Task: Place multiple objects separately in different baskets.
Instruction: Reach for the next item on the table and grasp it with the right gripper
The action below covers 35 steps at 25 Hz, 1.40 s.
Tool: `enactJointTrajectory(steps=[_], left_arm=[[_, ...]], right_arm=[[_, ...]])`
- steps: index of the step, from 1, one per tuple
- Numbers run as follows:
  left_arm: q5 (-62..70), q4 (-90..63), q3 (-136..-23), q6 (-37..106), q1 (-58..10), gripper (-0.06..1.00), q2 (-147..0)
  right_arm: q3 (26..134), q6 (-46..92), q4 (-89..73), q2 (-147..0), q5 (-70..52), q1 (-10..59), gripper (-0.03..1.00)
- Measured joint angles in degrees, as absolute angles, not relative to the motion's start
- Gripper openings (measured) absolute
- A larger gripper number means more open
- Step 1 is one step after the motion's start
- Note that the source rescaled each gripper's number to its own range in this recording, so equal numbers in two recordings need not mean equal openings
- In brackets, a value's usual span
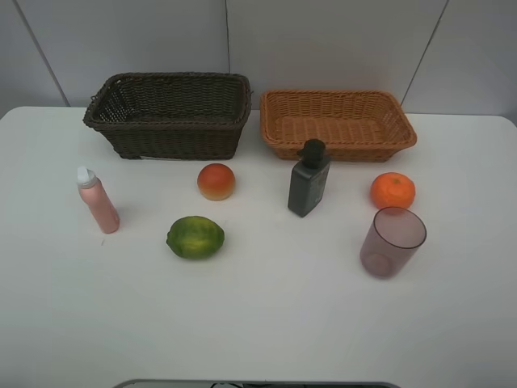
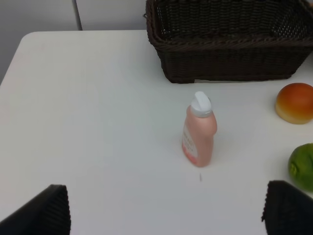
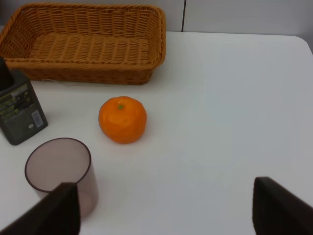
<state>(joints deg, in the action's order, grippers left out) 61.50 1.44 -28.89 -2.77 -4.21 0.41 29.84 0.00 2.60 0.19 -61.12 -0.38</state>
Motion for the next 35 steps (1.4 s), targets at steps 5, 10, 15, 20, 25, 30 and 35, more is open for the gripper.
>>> enactJointTrajectory(steps=[5, 10, 15, 20, 25, 30, 35], left_arm=[[61.50, 1.44, -28.89, -2.77, -4.21, 1.00, 0.41], [61.50, 1.44, -28.89, -2.77, -4.21, 1.00, 0.41], [61.50, 1.44, -28.89, -2.77, -4.21, 1.00, 0.41], [61.50, 1.44, -28.89, -2.77, -4.21, 1.00, 0.41], [61.50, 1.44, -28.89, -2.77, -4.21, 1.00, 0.41], [61.50, 1.44, -28.89, -2.77, -4.21, 1.00, 0.41], [61.50, 1.44, -28.89, -2.77, -4.21, 1.00, 0.41]], right_arm=[[29.84, 0.00, 2.60, 0.19, -61.12, -0.38, 0.89], [29.84, 0.00, 2.60, 0.19, -61.12, -0.38, 0.89], [29.84, 0.00, 2.60, 0.19, -61.12, -0.38, 0.89], [29.84, 0.00, 2.60, 0.19, -61.12, -0.38, 0.89], [29.84, 0.00, 2.60, 0.19, -61.12, -0.38, 0.89], [30.14, 0.00, 2.25, -3.45, -61.12, -0.38, 0.89], [35.30, 0.00, 0.00, -21.82, -56.52, -0.38, 0.89]])
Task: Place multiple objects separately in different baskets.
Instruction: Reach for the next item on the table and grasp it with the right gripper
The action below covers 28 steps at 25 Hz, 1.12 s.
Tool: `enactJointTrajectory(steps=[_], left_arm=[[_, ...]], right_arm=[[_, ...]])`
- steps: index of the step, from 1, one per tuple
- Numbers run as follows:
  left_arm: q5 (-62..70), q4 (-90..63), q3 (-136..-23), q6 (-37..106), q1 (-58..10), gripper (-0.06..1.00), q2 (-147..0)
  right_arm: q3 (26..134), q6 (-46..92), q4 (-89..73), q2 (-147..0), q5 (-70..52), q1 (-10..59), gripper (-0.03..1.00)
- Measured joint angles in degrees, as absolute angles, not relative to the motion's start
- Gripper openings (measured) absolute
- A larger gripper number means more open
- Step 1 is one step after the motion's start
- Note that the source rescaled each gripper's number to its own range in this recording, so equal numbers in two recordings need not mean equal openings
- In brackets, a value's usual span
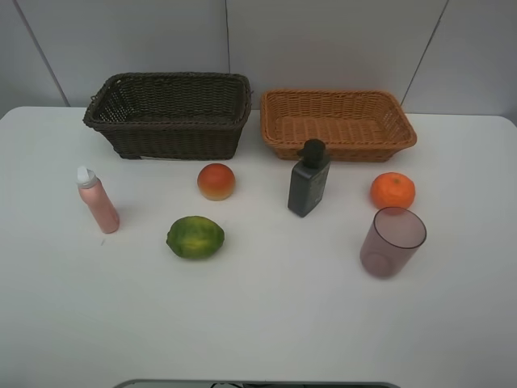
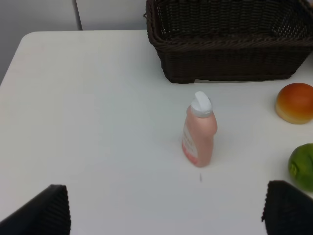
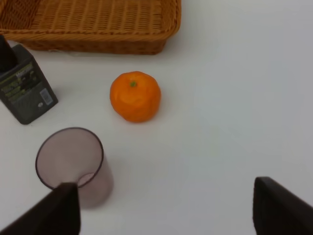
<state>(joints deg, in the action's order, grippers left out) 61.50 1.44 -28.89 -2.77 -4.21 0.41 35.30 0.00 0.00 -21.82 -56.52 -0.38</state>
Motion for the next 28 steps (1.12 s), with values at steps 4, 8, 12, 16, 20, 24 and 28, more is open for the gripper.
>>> enactJointTrajectory(steps=[4, 8, 12, 16, 20, 24, 28], left_arm=[[61.45, 1.44, -28.89, -2.77, -4.21, 1.00, 0.41], [61.45, 1.44, -28.89, -2.77, -4.21, 1.00, 0.41], [61.45, 1.44, -28.89, -2.77, -4.21, 1.00, 0.41], [61.45, 1.44, -28.89, -2.77, -4.21, 1.00, 0.41], [61.45, 1.44, -28.89, -2.77, -4.21, 1.00, 0.41], [61.45, 1.44, -28.89, -2.77, -4.21, 1.00, 0.41], [61.45, 1.44, -28.89, -2.77, -4.21, 1.00, 0.41]], right_arm=[[41.72, -1.04, -0.82, -40.15, -50.58, -0.38, 0.89], [49.04, -4.83, 0.77, -57.16, -50.31, -0.38, 0.89], [54.73, -5.94, 2.64, -69.27, -51.21, -0.38, 0.89], [57.54, -4.95, 2.76, -76.98, -50.75, -0.20, 0.89], [58.50, -4.53, 3.28, -82.65, -45.94, 2.54, 0.89], [58.61, -4.53, 3.34, -88.34, -41.33, 5.39, 0.98], [58.72, -5.06, 3.30, -93.69, -37.42, 6.47, 1.00]])
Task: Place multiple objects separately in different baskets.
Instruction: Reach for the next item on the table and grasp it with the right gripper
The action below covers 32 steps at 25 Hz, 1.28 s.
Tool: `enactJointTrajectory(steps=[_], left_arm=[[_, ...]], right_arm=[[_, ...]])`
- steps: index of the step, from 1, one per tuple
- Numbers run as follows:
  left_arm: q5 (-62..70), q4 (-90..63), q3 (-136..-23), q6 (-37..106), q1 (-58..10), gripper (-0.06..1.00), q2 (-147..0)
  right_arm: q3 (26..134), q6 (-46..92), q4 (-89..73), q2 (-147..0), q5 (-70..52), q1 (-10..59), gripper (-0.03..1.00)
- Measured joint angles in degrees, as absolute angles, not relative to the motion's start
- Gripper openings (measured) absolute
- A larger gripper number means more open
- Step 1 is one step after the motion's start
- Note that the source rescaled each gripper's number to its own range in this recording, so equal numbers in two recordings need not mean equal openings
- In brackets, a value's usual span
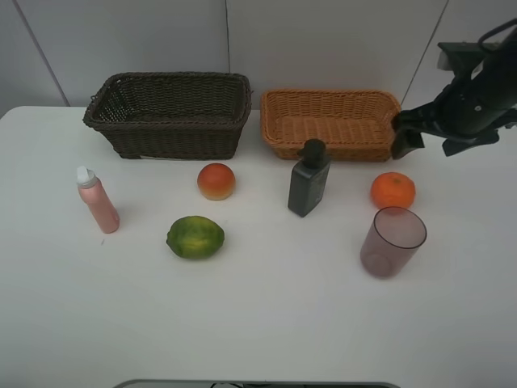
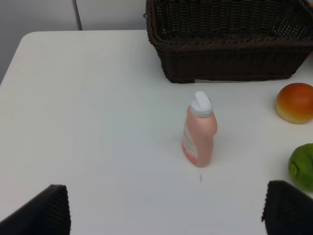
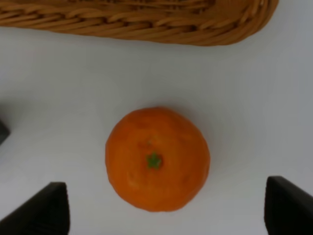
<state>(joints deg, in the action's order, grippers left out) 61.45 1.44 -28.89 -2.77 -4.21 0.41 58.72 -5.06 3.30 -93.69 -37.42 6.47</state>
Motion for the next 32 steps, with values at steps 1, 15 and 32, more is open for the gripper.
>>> enactJointTrajectory(steps=[1, 15, 32], left_arm=[[61.45, 1.44, -28.89, -2.77, -4.21, 1.00, 0.41], [61.45, 1.44, -28.89, -2.77, -4.21, 1.00, 0.41], [61.45, 1.44, -28.89, -2.77, -4.21, 1.00, 0.41]], right_arm=[[58.72, -5.48, 3.30, -94.81, -36.27, 6.47, 1.00], [49.99, -6.67, 3.42, -98.33, -19.70, 6.47, 1.00], [49.82, -7.03, 3.04, -104.31, -14.93, 6.47, 1.00]])
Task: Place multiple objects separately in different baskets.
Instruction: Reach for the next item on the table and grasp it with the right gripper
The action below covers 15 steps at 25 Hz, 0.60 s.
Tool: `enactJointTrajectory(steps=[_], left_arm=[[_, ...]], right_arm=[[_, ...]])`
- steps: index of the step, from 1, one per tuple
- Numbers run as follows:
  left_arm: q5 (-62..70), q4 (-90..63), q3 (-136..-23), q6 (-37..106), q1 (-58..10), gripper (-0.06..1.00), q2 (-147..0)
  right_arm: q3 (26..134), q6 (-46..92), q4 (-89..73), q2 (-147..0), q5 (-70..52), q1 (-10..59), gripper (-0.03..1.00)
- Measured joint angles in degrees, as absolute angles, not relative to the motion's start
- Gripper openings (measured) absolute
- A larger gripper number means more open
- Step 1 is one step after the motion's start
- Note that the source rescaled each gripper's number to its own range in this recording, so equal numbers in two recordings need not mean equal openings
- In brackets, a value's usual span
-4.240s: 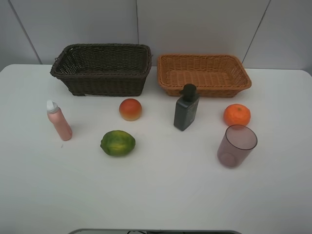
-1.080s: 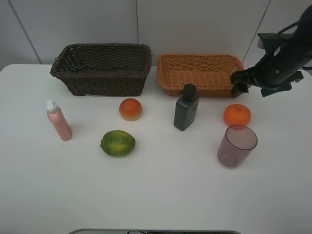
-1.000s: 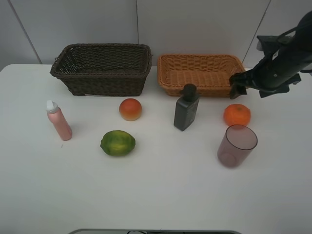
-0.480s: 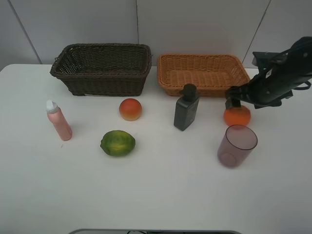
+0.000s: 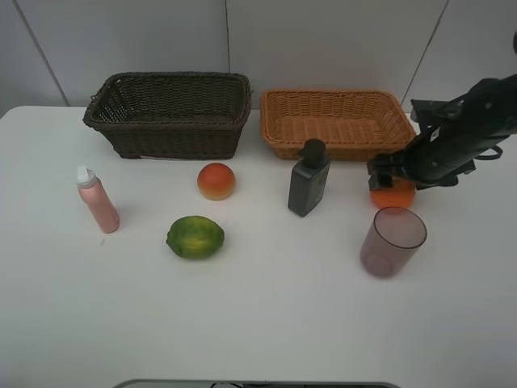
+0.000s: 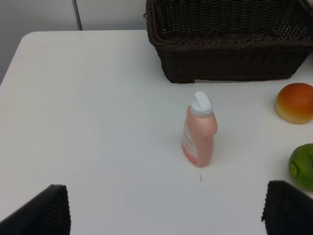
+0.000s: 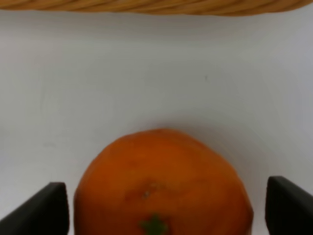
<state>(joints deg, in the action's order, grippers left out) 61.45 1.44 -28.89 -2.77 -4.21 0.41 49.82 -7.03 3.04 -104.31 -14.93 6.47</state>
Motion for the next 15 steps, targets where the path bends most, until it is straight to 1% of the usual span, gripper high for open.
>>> enactJointTrajectory(steps=[15], left_arm=[[61.45, 1.44, -28.89, -2.77, -4.21, 1.00, 0.41]], right_arm=[[49.66, -7.09, 3.04, -106.55, -12.98, 6.47, 1.00]])
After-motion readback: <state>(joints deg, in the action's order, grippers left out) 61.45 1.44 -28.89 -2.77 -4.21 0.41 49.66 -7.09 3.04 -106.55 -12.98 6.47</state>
